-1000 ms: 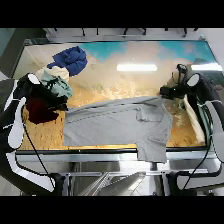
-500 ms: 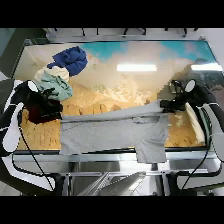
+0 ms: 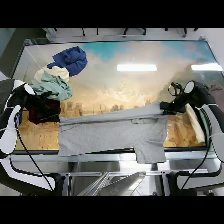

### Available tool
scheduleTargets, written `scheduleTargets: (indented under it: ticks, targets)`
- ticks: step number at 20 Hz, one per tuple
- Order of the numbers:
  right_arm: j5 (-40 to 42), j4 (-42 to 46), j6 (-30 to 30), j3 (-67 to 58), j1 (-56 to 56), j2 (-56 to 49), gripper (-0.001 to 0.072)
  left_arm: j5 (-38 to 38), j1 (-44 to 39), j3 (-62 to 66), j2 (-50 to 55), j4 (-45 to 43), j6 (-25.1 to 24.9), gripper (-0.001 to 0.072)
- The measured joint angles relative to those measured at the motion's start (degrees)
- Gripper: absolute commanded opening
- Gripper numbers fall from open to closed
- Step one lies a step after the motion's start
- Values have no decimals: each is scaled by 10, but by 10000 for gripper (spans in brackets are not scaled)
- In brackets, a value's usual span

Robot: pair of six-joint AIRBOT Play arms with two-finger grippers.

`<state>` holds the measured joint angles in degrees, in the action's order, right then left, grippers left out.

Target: Fold the shirts.

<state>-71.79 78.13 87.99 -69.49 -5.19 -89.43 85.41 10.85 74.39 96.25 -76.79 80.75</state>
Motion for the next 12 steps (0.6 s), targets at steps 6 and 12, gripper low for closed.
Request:
scheduleTargets:
  ticks: [6,12]
  targets:
    - [-20,-3,30,9,3,-1,24,-15,0,-71,-47,3,-7,12]
    - [-46,-3,52,10,3,-1,25,-22,0,-108,-82,3,-7,12]
